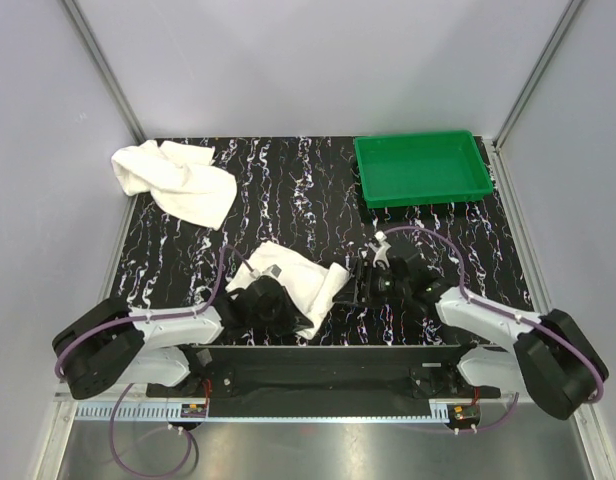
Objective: Roll the towels
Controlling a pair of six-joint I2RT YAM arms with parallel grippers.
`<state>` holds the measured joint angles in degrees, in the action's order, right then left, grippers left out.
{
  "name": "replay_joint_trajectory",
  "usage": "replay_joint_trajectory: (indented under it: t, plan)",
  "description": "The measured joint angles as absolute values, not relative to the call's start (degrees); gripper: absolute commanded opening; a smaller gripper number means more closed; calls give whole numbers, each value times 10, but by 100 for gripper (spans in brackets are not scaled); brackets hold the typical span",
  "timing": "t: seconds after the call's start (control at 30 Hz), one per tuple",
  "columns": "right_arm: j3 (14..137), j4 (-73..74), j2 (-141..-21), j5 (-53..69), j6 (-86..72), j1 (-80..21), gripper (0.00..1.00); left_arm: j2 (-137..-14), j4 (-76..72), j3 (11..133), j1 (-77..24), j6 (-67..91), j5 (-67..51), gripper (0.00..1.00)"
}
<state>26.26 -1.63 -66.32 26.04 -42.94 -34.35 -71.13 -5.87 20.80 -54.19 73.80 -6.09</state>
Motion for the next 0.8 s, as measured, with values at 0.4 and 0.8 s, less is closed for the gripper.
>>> replay_joint_trajectory:
  t: [0.4, 0.8]
  plan:
    - [260, -181, -799, 250, -476, -384, 76, -737, -151, 170, -505, 788, -128, 0]
    - [254, -249, -868, 244, -490, -386, 73, -762, -249, 126, -470, 826, -178, 0]
